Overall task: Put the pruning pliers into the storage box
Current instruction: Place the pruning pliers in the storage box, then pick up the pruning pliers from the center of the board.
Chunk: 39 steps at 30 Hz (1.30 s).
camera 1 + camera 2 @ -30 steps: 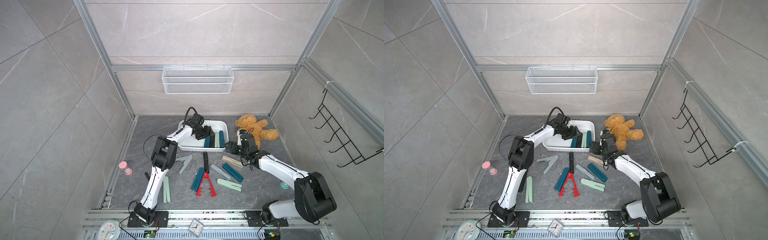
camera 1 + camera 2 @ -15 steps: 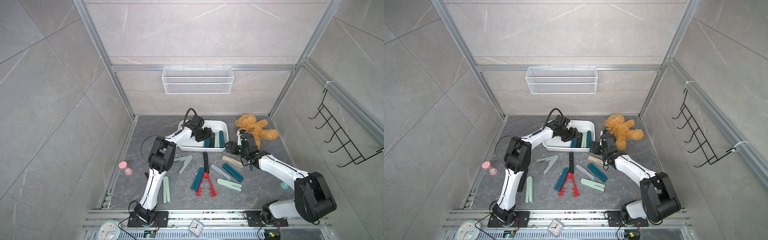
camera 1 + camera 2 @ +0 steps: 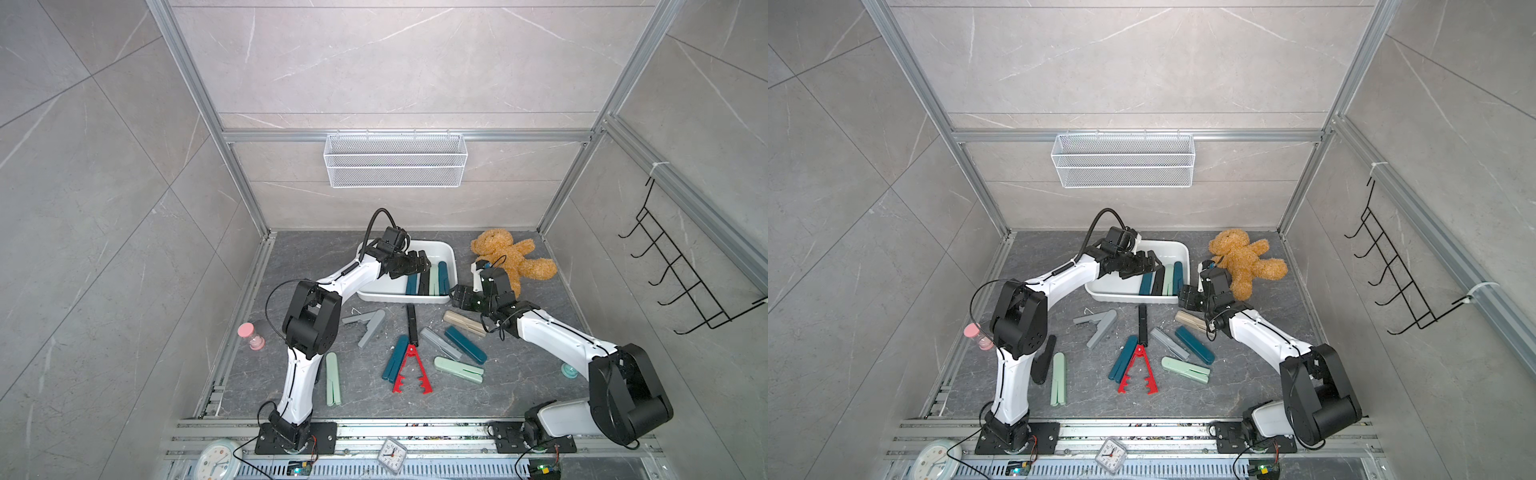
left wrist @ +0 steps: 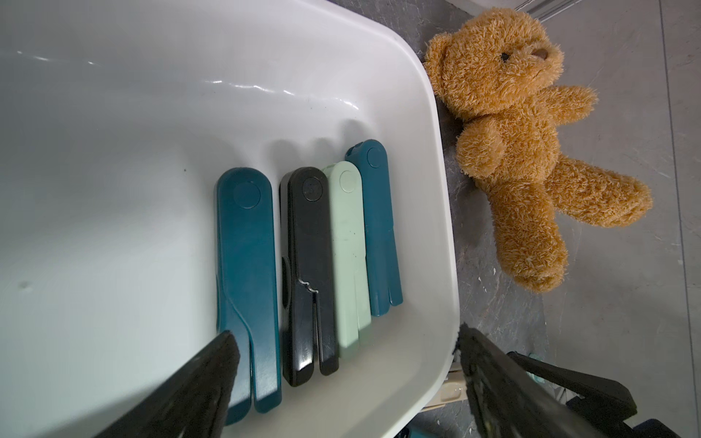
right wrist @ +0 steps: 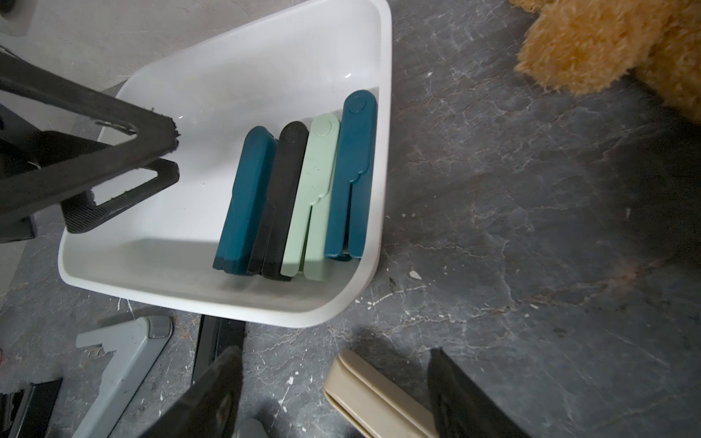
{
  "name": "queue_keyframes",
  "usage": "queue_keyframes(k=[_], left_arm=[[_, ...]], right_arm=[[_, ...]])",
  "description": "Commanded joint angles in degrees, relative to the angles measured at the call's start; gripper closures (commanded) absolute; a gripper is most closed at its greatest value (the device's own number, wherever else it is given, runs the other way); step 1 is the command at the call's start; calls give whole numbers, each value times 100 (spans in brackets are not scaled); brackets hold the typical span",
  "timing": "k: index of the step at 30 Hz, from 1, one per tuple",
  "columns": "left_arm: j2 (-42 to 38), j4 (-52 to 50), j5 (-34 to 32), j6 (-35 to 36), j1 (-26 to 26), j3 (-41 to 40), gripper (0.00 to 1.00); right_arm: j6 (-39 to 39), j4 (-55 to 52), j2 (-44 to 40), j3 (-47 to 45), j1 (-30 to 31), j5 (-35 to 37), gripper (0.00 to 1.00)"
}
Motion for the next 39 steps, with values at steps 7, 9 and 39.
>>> queue_keyframes(k=[7,9,39], left_arm=[[-1096,568,-846,287,-28,-892,4],[-1294,801,-1002,271,-40,-1173,2],[-2538,1201,-2239,237,-27,-2706,0]], right_arm=[[271,-387,118,274,470,187,28],[313,-382,148,265,539,266,28],[-563,-1414,720,791,1837,407,34]])
